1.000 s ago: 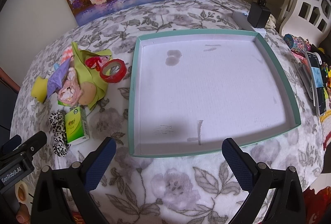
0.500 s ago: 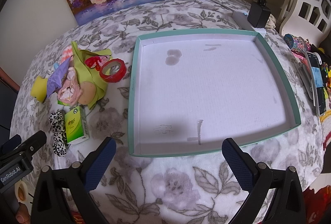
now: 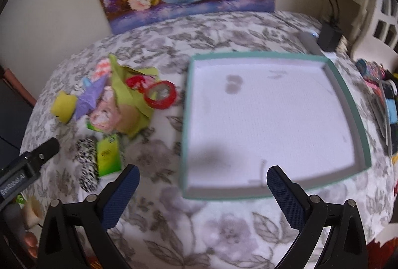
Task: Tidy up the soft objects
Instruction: 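Grasp the leopard-print scrunchie with the left tool while the right tool approaches the green tissue pack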
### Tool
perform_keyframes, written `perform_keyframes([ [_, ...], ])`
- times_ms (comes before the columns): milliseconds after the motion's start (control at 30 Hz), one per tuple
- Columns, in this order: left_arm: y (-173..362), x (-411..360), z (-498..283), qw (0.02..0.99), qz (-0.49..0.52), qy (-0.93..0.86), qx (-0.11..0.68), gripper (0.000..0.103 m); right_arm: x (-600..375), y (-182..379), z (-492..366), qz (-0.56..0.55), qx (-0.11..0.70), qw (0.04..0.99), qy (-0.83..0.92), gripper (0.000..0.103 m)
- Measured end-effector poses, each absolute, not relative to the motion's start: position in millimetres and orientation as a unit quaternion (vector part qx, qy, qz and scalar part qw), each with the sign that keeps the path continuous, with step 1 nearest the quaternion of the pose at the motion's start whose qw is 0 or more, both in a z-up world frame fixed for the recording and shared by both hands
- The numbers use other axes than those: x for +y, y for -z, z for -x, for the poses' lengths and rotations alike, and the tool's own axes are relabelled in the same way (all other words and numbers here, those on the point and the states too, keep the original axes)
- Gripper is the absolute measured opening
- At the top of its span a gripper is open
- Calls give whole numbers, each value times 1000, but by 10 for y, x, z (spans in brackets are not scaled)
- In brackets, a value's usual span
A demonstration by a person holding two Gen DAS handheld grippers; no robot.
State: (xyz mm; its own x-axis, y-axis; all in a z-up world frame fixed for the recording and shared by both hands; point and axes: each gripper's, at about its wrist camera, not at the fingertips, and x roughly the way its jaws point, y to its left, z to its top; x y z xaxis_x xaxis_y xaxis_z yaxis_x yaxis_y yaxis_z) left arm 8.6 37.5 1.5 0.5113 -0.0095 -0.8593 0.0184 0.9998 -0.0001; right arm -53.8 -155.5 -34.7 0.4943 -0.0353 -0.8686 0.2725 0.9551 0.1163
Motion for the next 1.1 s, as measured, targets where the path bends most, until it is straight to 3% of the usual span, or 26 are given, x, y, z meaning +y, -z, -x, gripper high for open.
perform_keyframes([
  [267,207,673,-291,839,65,0,540,103,-1068,458,212,-74,513,854,30,103],
  [933,859,713,-533,774,104,-24,624,102,-658,833,-163,-5,561,827,-20,103],
  [1100,953,759,-564,767,120,-23,629,81,-672,871,-166,-9,566,824,-20,103],
])
